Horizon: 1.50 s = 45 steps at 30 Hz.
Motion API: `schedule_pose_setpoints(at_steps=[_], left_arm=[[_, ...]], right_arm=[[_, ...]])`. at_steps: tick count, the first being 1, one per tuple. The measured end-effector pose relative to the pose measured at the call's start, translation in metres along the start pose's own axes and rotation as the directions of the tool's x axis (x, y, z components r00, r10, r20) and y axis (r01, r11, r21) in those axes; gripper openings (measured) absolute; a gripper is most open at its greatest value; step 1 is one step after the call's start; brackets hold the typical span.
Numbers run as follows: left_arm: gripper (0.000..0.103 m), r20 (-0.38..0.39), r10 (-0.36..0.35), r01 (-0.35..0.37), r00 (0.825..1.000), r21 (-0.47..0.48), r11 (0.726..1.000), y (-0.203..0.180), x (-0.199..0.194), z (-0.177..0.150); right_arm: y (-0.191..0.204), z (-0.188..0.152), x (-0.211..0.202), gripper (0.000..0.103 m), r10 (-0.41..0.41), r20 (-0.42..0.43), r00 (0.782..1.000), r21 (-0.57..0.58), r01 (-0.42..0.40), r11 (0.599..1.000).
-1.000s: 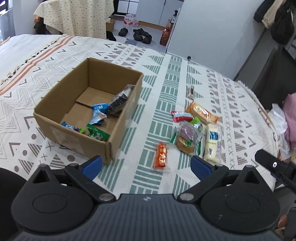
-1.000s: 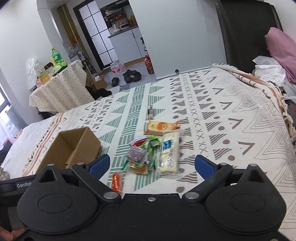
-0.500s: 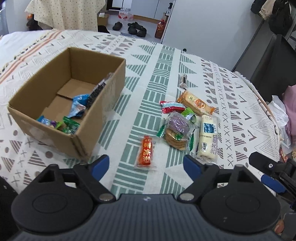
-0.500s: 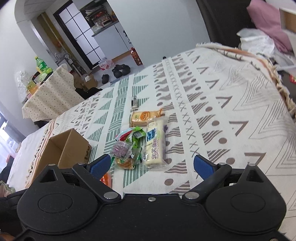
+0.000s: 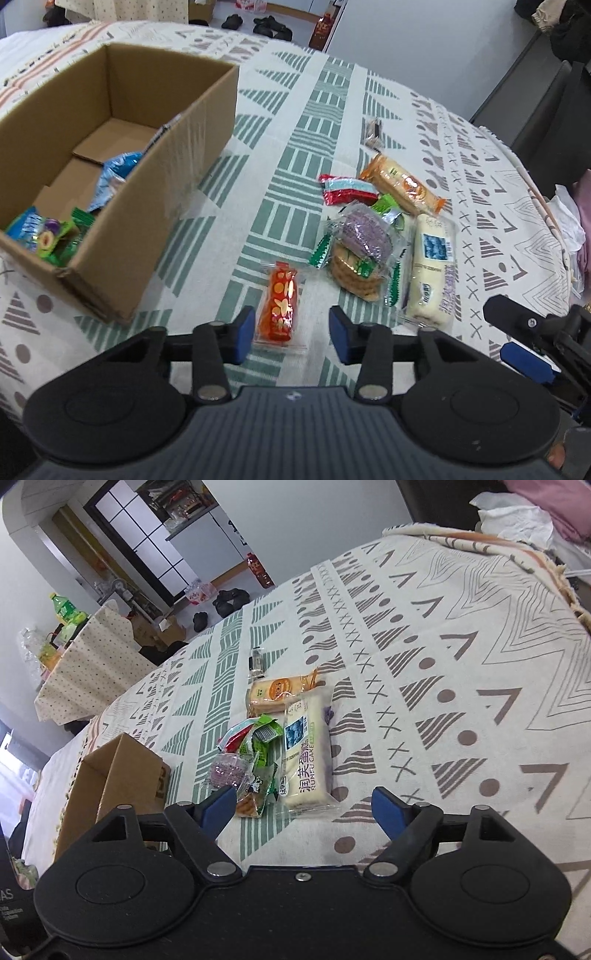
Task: Organize snacks
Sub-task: 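Grasp the white Runfu cake packet with the right tool while the left tool grasps the orange snack stick, then carry the orange stick in the left tool while the right tool carries the Runfu cake over the box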
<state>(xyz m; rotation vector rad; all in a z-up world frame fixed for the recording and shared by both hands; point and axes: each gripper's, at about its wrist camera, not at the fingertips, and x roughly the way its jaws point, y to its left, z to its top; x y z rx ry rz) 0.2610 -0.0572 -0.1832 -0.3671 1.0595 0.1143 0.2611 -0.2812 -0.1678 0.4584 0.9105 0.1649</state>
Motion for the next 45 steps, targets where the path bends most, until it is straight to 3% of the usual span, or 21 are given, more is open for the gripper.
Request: schedule_pose_setpoints(at_steps=[8, 15, 17, 20, 25, 36, 41, 43, 45], left_arm=[[0.025, -0.043, 0.020, -0.021, 0.999, -0.010, 1.000, 0.005, 0.024, 0.007], [0.022, -0.040, 0.037, -0.037, 0.999, -0.007, 0.999, 0.004, 0.030, 0.007], [0.020, -0.038, 0.038, -0.038, 0.999, -0.006, 0.999, 0.003, 0.029, 0.007], [0.019, -0.037, 0.041, -0.041, 0.998, -0.006, 0.999, 0.003, 0.025, 0.007], [0.018, -0.028, 0.043, -0.043, 0.999, -0.009, 0.999, 0.002, 0.015, 0.004], [0.018, -0.019, 0.025, -0.025, 1.000, -0.009, 1.000, -0.004, -0.008, -0.010], [0.018, -0.007, 0.028, -0.028, 1.000, -0.016, 0.999, -0.001, -0.017, -0.008], [0.018, -0.009, 0.023, -0.023, 1.000, -0.024, 0.999, 0.001, -0.019, -0.006], [0.018, -0.005, 0.026, -0.026, 1.000, -0.031, 0.999, 0.003, -0.020, -0.003]], right_arm=[[0.006, 0.008, 0.036, 0.075, -0.039, -0.021, 0.999, -0.030, 0.038, 0.999], [0.009, 0.009, 0.059, 0.072, -0.066, -0.049, 0.997, -0.059, 0.063, 0.996], [0.008, 0.008, 0.065, 0.067, -0.069, -0.057, 0.996, -0.061, 0.065, 0.996], [0.003, 0.006, 0.071, 0.045, -0.047, -0.089, 0.995, -0.044, 0.044, 0.998], [0.002, 0.002, 0.063, 0.033, -0.017, -0.111, 0.994, -0.031, 0.014, 0.999], [-0.011, -0.021, 0.035, 0.033, -0.008, -0.149, 0.989, 0.041, 0.015, 0.999], [-0.012, -0.024, 0.032, 0.046, -0.015, -0.164, 0.986, 0.065, 0.026, 0.998], [-0.009, -0.021, 0.033, 0.057, -0.026, -0.152, 0.988, 0.052, 0.034, 0.998], [-0.005, -0.020, 0.036, 0.058, -0.033, -0.140, 0.990, 0.031, 0.038, 0.999]])
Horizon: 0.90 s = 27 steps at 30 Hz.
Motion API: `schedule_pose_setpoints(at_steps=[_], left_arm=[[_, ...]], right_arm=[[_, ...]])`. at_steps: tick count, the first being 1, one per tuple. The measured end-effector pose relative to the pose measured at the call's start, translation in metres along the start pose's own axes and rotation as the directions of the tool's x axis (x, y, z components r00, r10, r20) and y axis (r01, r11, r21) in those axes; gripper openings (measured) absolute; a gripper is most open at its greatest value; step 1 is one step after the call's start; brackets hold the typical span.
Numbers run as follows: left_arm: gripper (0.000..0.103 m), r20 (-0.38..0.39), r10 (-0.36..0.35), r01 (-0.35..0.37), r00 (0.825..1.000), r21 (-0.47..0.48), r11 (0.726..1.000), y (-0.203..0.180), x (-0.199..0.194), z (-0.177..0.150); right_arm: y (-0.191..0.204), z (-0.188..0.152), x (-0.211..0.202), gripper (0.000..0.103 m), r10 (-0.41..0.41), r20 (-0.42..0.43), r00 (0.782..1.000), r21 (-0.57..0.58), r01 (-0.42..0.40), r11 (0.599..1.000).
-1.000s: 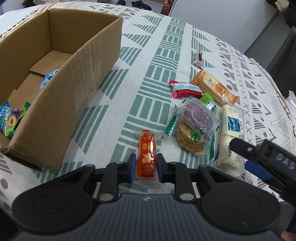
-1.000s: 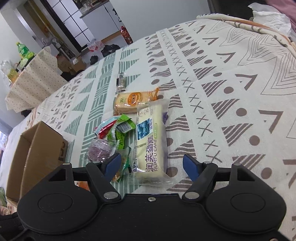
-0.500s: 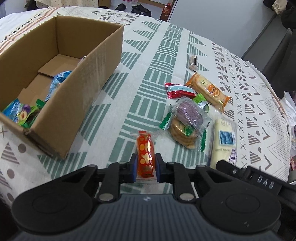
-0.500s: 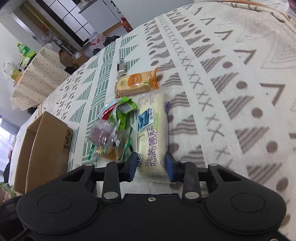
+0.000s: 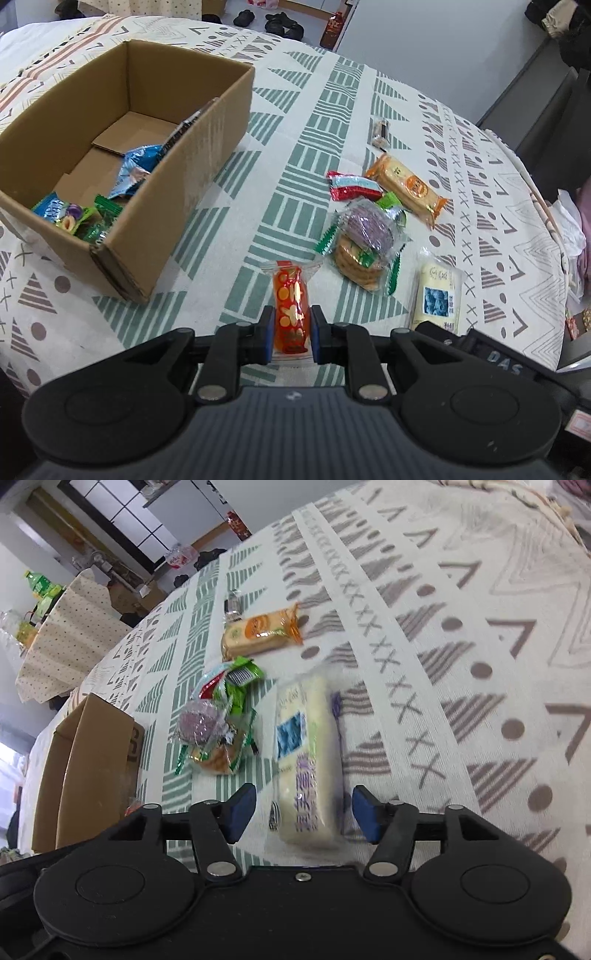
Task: Organize snacks
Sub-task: 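Carry the orange stick in the left tool while the right tool carries the Runfu cake over the box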
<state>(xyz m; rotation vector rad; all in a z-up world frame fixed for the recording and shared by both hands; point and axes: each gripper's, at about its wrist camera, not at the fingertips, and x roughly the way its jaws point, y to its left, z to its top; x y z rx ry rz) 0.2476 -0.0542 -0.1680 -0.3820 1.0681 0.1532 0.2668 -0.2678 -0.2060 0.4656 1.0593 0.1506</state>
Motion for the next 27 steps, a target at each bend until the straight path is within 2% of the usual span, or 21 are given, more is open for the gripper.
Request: schedule_pose_setpoints(at_steps=[6, 9, 13, 20, 27], left_arm=[[0.018, 0.003, 0.010, -0.010, 1.000, -0.010, 1.000, 0.006, -0.004, 0.007], [0.018, 0.014, 0.006, -0.006, 1.000, -0.002, 1.000, 0.007, -0.011, 0.010], [0.018, 0.037, -0.002, 0.002, 0.999, 0.003, 1.000, 0.007, -0.023, 0.013], [0.018, 0.091, -0.001, 0.001, 0.996, 0.001, 1.000, 0.014, -0.051, 0.017], [0.018, 0.142, 0.029, -0.026, 0.989, -0.027, 0.999, 0.036, -0.077, 0.026]], right_arm=[[0.010, 0.002, 0.017, 0.057, -0.045, -0.011, 0.999, -0.063, 0.044, 0.997], [0.013, 0.003, 0.018, 0.037, -0.071, -0.017, 0.997, -0.098, 0.069, 0.993], [0.014, 0.003, 0.012, 0.030, -0.034, -0.021, 0.999, -0.080, 0.032, 0.996], [0.024, 0.003, -0.007, 0.028, 0.058, 0.025, 0.998, -0.066, -0.056, 0.996], [0.047, 0.002, -0.022, 0.028, 0.136, 0.051, 0.989, -0.110, -0.130, 0.985]])
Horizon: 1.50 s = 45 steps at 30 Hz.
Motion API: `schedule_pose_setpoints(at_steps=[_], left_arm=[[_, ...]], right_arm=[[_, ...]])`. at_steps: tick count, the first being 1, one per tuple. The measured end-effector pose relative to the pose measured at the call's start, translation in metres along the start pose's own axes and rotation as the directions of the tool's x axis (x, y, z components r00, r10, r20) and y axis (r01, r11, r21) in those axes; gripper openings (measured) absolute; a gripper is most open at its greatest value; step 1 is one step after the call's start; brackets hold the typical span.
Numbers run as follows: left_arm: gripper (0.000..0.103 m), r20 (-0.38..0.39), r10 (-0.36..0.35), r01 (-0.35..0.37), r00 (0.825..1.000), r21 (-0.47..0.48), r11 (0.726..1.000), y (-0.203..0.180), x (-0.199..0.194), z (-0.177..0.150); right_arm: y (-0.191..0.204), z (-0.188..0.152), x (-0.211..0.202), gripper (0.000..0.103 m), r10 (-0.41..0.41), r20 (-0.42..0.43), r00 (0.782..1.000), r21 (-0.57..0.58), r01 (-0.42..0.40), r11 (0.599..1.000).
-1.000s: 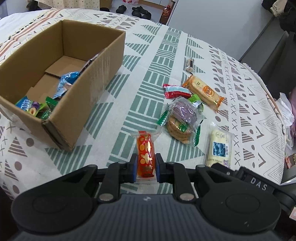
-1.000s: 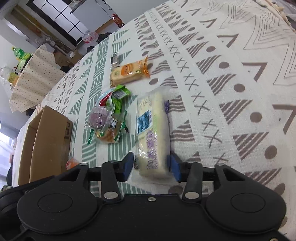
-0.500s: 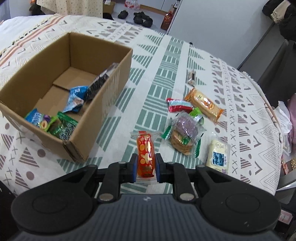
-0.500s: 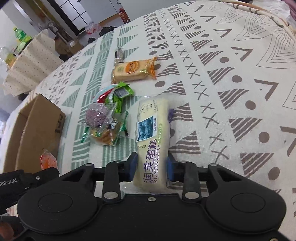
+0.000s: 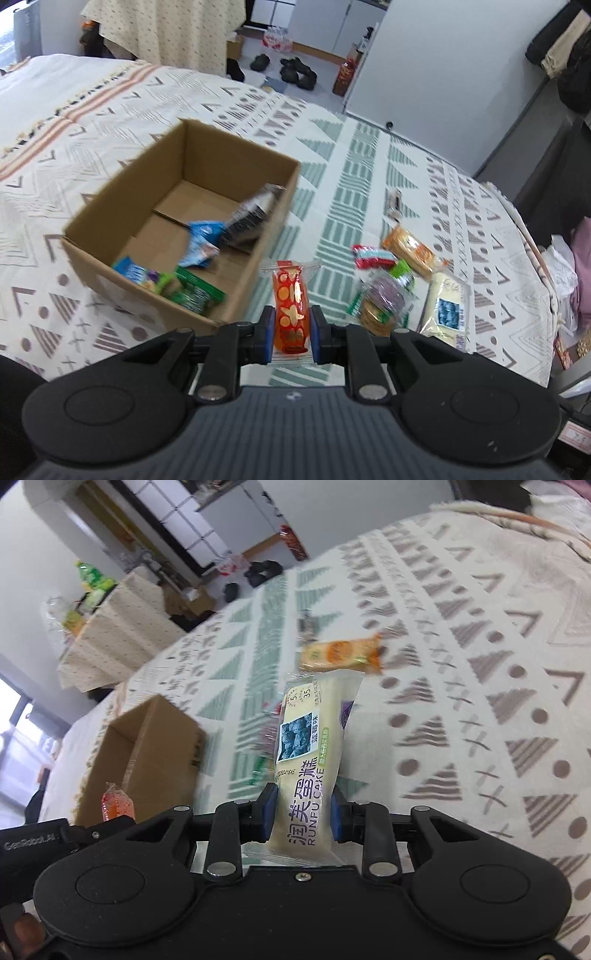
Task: Organize snacks
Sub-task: 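Carry the orange stick in the left tool while the right tool carries the Runfu cake over the box, then open the left tool over the box while the right tool drops the Runfu cake inside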
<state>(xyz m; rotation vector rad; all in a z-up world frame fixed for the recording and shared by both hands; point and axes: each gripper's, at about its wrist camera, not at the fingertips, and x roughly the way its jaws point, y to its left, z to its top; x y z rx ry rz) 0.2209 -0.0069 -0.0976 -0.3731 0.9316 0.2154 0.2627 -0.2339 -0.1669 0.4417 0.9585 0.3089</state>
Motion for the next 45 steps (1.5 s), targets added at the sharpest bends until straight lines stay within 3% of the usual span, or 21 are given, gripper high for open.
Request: schedule_pose_setpoints(at_steps=[11, 22, 45], left_arm=[[0.018, 0.059, 0.034, -0.032, 0.998, -0.040, 0.999, 0.040, -0.023, 0.026], [0.018, 0.055, 0.032, -0.027, 0.998, -0.093, 0.995, 0.085, -0.017, 0.045], [0.024, 0.045, -0.067, 0.072, 0.997, -0.146, 0.987, 0.141, 0.015, 0.070]], right_arm=[[0.045, 0.005, -0.005, 0.028, 0.113, 0.026, 0.993, -0.062, -0.111, 0.992], [0.087, 0.002, -0.002, 0.028, 0.153, 0.053, 0.987, -0.118, -0.146, 0.982], [0.153, 0.001, 0.049, 0.028, 0.136, 0.031, 0.990, -0.152, -0.129, 0.980]])
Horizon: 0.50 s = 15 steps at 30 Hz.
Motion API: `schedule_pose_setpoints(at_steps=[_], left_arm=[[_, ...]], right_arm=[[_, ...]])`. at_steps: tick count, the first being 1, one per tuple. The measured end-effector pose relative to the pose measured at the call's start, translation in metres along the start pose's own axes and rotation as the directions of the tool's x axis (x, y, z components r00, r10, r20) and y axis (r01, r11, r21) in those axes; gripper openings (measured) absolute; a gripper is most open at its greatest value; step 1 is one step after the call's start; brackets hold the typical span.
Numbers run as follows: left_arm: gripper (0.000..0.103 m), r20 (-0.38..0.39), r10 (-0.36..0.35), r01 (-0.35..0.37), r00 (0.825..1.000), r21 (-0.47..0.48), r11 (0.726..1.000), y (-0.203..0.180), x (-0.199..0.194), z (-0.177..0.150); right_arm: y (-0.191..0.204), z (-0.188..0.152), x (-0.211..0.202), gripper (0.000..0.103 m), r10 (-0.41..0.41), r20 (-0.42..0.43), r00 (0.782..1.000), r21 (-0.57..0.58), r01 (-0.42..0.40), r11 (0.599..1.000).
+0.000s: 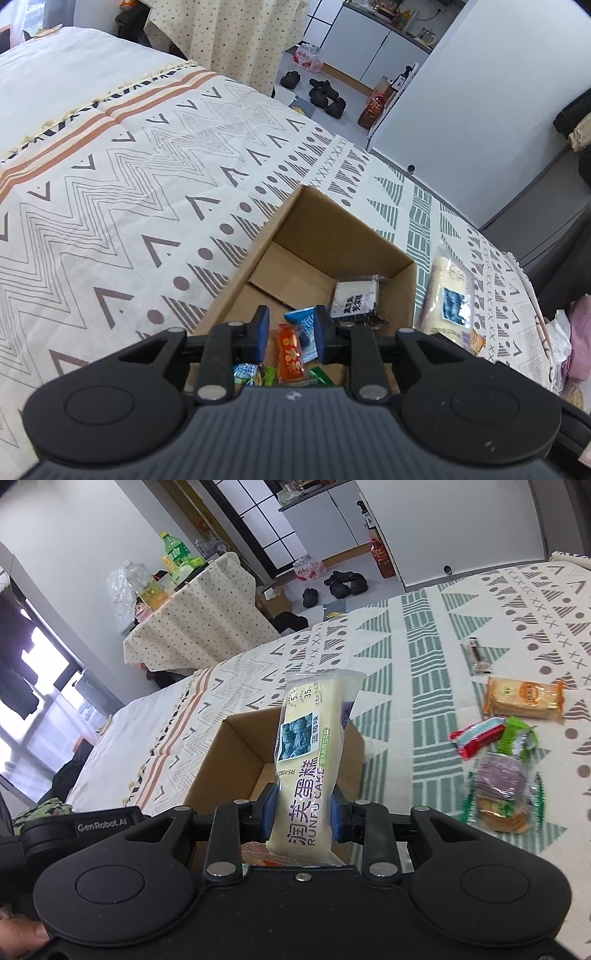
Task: Organize snacks
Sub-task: 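Open the left tool over the box while the right tool drops the Runfu cake inside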
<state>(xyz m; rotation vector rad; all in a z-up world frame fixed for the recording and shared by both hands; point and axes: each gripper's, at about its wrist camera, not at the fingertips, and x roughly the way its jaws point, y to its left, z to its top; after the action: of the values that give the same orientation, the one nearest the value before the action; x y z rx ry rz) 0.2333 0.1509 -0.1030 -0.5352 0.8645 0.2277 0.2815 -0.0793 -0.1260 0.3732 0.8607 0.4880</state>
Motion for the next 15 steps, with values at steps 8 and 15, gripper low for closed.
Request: schedule_pose_setpoints(at_steps=[8, 15], left_arm=[[0.046, 0.019, 0.007, -0.007, 1.000, -0.024, 1.000, 0.017, -0.011, 0.007], [0.072, 0.025, 0.040, -0.039, 0.999, -0.051, 0.998, 0.028, -0.023, 0.008]], right_arm=[[0.026, 0.001, 0.019, 0.029, 0.016, -0.009, 1.000, -0.002, -0.016, 1.000], [0.049, -0.001, 0.028, 0.054, 0.064, -0.018, 0.998, -0.012, -0.064, 0.998]])
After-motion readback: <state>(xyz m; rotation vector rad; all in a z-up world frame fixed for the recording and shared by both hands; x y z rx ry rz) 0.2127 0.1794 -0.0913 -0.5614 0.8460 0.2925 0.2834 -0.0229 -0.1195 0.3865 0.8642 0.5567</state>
